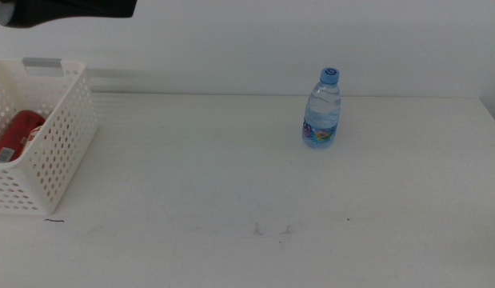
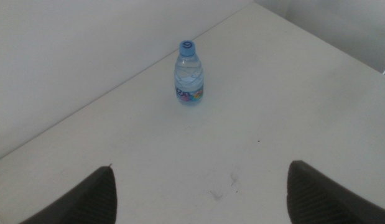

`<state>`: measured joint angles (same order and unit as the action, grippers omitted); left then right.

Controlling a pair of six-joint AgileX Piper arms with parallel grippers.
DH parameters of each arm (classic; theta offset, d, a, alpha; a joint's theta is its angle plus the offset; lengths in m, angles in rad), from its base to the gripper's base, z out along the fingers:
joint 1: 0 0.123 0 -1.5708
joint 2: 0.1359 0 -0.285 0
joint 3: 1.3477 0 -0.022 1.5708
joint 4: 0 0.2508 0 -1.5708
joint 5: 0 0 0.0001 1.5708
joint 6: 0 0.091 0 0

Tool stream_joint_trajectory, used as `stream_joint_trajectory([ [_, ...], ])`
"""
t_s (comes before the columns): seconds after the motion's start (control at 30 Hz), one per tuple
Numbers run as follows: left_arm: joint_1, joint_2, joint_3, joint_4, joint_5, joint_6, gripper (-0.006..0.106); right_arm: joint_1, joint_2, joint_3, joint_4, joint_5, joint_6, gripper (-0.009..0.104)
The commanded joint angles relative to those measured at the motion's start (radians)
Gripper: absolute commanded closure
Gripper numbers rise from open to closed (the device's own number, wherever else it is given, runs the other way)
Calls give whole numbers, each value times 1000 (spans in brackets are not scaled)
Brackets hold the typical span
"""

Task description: Use arms to grab the bottles and put them into the dustbin to the left of the table.

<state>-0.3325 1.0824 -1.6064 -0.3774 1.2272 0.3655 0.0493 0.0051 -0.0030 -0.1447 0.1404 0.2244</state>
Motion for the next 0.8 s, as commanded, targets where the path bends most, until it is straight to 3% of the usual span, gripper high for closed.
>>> stream_joint_trajectory([
  [0.0,-7,-2,0,1,-6,0,7,-6,-5,3,8,-37,-3,12],
  [0.13,-7,-2,0,1,-6,0,7,-6,182,-11,7,-227,17,12],
  [0.27,-7,-2,0,3,-6,0,7,-6,537,-154,-98,-355,11,12],
  [0.43,-7,-2,0,3,-6,0,7,-6,899,-257,-89,-624,19,12],
  [0.53,-7,-2,0,3,-6,3,7,-6,1105,-275,-90,-865,99,12],
  [0.67,-7,-2,0,3,-6,3,7,-6,1350,-318,-214,-1109,80,12],
  [0.77,-7,-2,0,3,-6,3,7,-3,1517,-420,-332,-1116,80,12],
])
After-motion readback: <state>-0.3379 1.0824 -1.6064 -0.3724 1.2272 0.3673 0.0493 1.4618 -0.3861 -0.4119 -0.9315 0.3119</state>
